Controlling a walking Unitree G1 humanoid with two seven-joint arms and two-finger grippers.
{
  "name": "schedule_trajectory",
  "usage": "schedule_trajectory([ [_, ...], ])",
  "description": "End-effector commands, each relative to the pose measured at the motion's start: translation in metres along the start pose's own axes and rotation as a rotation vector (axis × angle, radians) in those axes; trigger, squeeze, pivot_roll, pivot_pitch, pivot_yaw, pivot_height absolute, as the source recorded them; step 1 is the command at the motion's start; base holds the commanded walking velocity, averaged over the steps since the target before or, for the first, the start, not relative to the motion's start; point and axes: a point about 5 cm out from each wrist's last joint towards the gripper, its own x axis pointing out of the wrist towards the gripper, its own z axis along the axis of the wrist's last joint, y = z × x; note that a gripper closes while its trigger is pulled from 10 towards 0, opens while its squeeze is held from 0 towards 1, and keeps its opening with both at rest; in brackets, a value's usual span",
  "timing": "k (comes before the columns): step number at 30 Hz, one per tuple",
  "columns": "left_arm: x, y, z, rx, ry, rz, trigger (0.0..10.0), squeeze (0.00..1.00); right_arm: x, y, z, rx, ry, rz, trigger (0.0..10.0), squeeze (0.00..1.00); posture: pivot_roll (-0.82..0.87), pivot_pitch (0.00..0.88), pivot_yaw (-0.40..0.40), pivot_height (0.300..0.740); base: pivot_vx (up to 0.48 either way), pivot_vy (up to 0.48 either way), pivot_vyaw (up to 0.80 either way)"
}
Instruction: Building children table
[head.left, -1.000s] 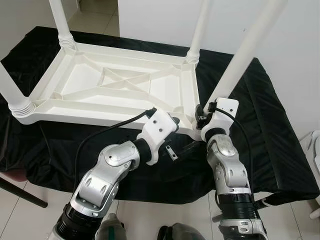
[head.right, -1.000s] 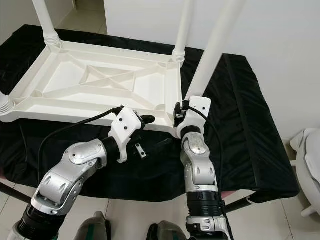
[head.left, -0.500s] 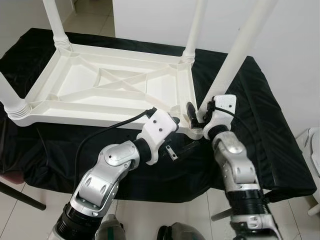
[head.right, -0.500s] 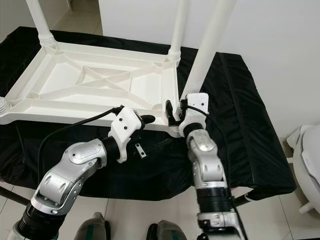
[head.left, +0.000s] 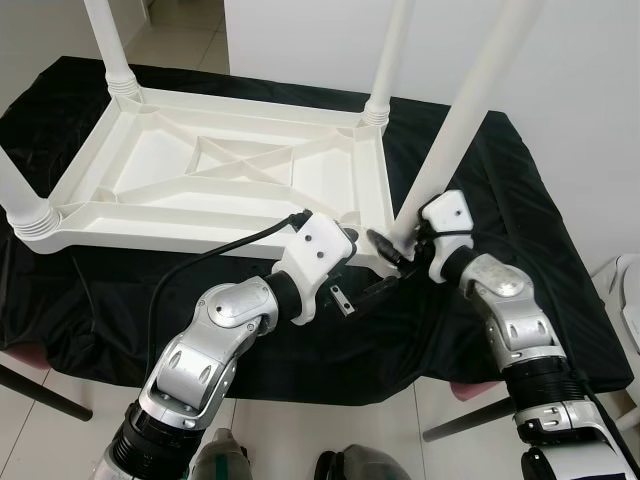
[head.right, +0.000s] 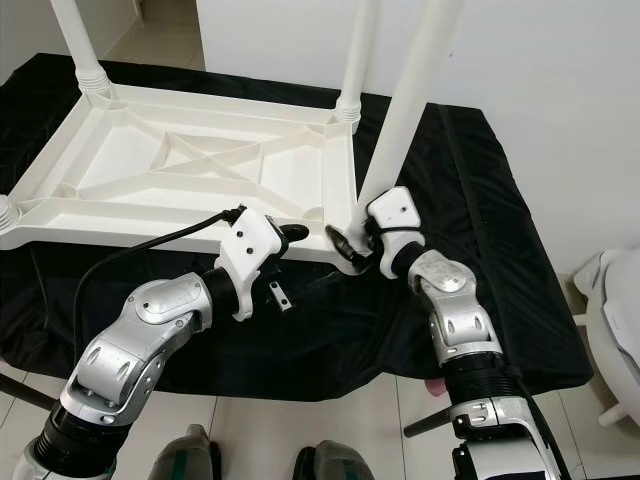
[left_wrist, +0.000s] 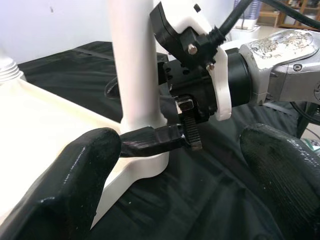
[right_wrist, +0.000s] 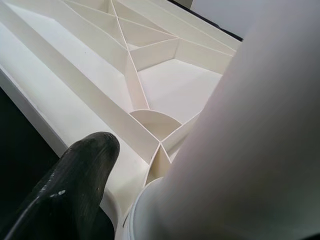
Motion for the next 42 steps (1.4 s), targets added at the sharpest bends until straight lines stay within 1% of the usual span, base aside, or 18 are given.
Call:
schedule_trajectory([
  [1,0.000,0.001,0.000,-0.009,-0.001,0.020,10.0,0.00,-0.001,-0.005,-0.001,-0.026,0.010,0.003,10.0,0.00,0.02,0.005,-0.074,0.740,0.000,0.000,0.00],
  [2,0.000,0.001,0.000,-0.009,-0.001,0.020,10.0,0.00,-0.001,-0.005,-0.001,-0.026,0.010,0.003,10.0,0.00,0.02,0.005,-0.074,0.740,0.000,0.000,0.00],
  [3,0.000,0.001,0.000,-0.009,-0.001,0.021,10.0,0.00,0.000,-0.009,-0.001,0.041,-0.003,-0.035,10.0,0.00,0.02,0.005,-0.074,0.740,0.000,0.000,0.00],
  [4,0.000,0.001,0.000,-0.009,-0.001,0.021,10.0,0.00,0.000,-0.009,-0.001,0.041,-0.003,-0.035,10.0,0.00,0.02,0.005,-0.074,0.740,0.000,0.000,0.00],
  [6,-0.001,0.001,0.000,-0.012,-0.001,0.021,10.0,0.00,0.000,-0.015,-0.004,0.134,-0.028,-0.072,10.0,0.00,0.01,0.008,-0.074,0.740,0.000,0.000,0.00],
  [8,0.000,0.001,0.000,-0.013,-0.001,0.020,10.0,0.00,0.000,-0.015,-0.005,0.162,-0.038,-0.069,10.0,0.00,0.01,0.008,-0.074,0.740,0.000,0.000,0.00],
  [14,0.000,0.000,0.000,-0.012,-0.001,0.013,10.0,0.00,0.000,-0.019,-0.007,0.187,-0.063,-0.034,10.0,0.00,0.01,0.007,-0.066,0.740,0.000,0.000,0.00],
  [15,0.000,0.000,0.000,-0.011,0.000,0.011,10.0,0.00,0.001,-0.020,-0.008,0.192,-0.060,-0.036,9.3,0.00,0.01,0.007,-0.066,0.740,0.000,0.000,0.00],
  [17,0.000,0.000,0.000,-0.011,0.000,0.009,10.0,0.00,0.002,-0.020,-0.010,0.197,-0.059,-0.024,2.0,0.00,0.01,0.005,-0.065,0.740,0.000,0.000,0.00],
  [19,0.000,0.000,0.000,-0.011,0.000,0.008,10.0,0.00,0.002,-0.020,-0.011,0.199,-0.062,-0.017,2.0,0.00,0.01,0.005,-0.065,0.740,0.000,0.000,0.00],
  [20,0.000,0.000,0.000,-0.011,0.001,0.008,10.0,0.00,0.003,-0.018,-0.012,0.213,-0.061,-0.005,0.0,0.00,0.02,0.005,-0.067,0.740,0.000,0.000,0.00],
  [27,-0.001,0.000,0.000,-0.011,0.003,0.010,10.0,0.00,0.003,-0.009,-0.019,0.259,-0.053,0.038,0.0,0.00,0.02,0.003,-0.067,0.740,0.000,0.000,0.00],
  [32,-0.001,-0.002,0.000,-0.012,0.003,0.005,10.0,0.00,0.004,-0.005,-0.017,0.299,-0.077,-0.007,0.0,0.00,0.02,0.000,-0.070,0.740,0.000,0.000,0.00],
  [38,-0.001,-0.003,-0.001,-0.011,0.003,0.002,10.0,0.00,0.004,-0.001,-0.014,0.306,-0.079,-0.064,0.0,0.00,0.02,0.000,-0.072,0.740,0.000,0.000,0.00],
  [39,-0.001,-0.003,-0.001,-0.012,0.003,0.000,10.0,0.00,0.005,-0.001,-0.013,0.309,-0.073,-0.108,10.0,0.00,0.02,0.000,-0.074,0.740,0.000,0.000,0.00],
  [40,-0.001,-0.004,-0.001,-0.012,0.003,-0.003,10.0,0.00,0.005,0.000,-0.011,0.330,-0.068,-0.153,10.0,0.00,0.02,0.000,-0.075,0.740,0.000,0.000,0.00],
  [41,-0.001,-0.004,-0.001,-0.012,0.003,-0.003,10.0,0.00,0.005,0.000,-0.011,0.330,-0.068,-0.153,10.0,0.00,0.02,0.000,-0.075,0.740,0.000,0.000,0.00],
  [42,-0.001,-0.004,-0.001,-0.013,0.003,-0.005,10.0,0.00,0.005,0.001,-0.011,0.354,-0.055,-0.225,10.0,0.00,0.02,0.000,-0.075,0.740,0.000,0.000,0.00],
])
